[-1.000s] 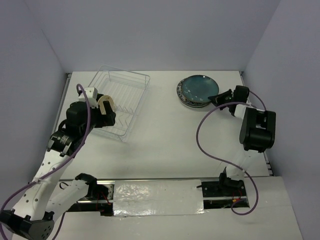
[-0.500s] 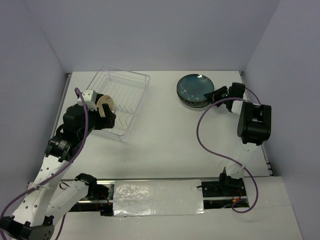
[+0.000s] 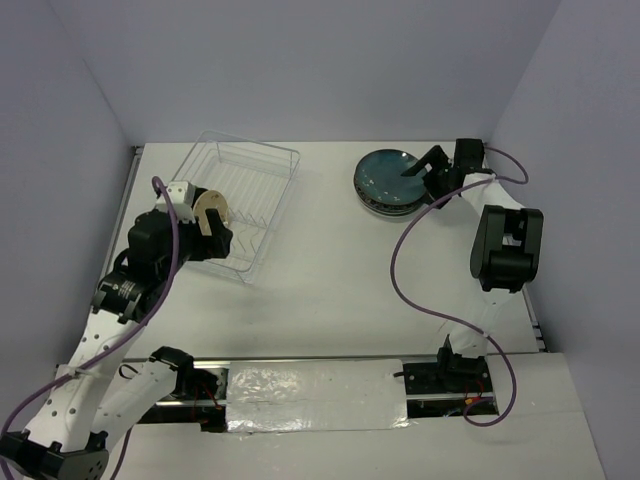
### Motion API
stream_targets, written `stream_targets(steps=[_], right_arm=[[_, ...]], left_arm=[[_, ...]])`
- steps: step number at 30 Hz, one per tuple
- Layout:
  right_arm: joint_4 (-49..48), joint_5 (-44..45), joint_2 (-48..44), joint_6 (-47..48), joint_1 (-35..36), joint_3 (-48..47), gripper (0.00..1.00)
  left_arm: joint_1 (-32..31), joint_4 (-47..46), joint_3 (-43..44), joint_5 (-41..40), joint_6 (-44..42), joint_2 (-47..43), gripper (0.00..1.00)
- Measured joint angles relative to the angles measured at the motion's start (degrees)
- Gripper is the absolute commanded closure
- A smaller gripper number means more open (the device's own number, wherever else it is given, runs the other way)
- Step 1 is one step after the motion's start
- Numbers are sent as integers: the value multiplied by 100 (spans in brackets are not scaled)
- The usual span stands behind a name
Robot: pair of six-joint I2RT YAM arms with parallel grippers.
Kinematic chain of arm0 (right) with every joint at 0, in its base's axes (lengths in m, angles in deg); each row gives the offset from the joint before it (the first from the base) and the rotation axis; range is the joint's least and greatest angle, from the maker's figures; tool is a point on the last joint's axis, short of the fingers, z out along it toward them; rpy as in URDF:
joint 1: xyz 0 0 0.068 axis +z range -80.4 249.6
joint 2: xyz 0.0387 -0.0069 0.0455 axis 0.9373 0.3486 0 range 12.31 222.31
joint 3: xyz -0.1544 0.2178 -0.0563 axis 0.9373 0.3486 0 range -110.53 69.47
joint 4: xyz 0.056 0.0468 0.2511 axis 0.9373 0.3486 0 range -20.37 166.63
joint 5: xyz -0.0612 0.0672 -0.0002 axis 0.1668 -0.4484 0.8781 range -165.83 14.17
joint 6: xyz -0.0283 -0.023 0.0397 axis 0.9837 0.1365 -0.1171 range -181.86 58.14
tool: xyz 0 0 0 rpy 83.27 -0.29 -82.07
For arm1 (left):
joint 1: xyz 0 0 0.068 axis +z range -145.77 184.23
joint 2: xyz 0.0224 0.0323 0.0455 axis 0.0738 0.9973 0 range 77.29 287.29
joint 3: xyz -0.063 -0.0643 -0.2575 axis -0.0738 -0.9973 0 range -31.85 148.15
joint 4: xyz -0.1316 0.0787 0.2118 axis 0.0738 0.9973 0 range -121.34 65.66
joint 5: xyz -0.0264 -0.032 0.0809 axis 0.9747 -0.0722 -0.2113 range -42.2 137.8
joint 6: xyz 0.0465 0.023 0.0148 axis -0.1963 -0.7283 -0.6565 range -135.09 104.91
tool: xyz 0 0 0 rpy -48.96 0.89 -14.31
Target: Unload the plates from the dish rack
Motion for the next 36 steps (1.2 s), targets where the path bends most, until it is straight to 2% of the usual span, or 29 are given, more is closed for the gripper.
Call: stream_targets(steps=[5,12,15,19,23,26,28,29,36], right_arm=[[1045,503,2,527,140,-420,0],[1521,516,-129,1049,181,-140,0],[1475,492,-789,1163,205,636,0],[1526,730,-2334,1421,595,1416,1],[1200,623,-3875,1674,1462,1847,2],[909,345,-4721,1716,1746,2374,2],[852,308,-5025,1714,1803,2745,2],[820,297,-5117,1714,1821,2946,2],[719,83,-5222,1738,1943,3794,1]], left_arm=[[0,72,22,-223,22,236,1],[0,634,678,-960,46,1137,0],[0,883,1261,-1185,63,1633,0],[0,1054,2046,-1410,33,2470,1],[0,1198,2651,-1753,-20,3473,15],[20,1349,2883,-2022,-160,4157,26],[57,1375,2918,-2111,-278,4465,29],[87,1394,2922,-2133,-323,4586,35],[313,1447,2977,-2310,-485,4983,32]])
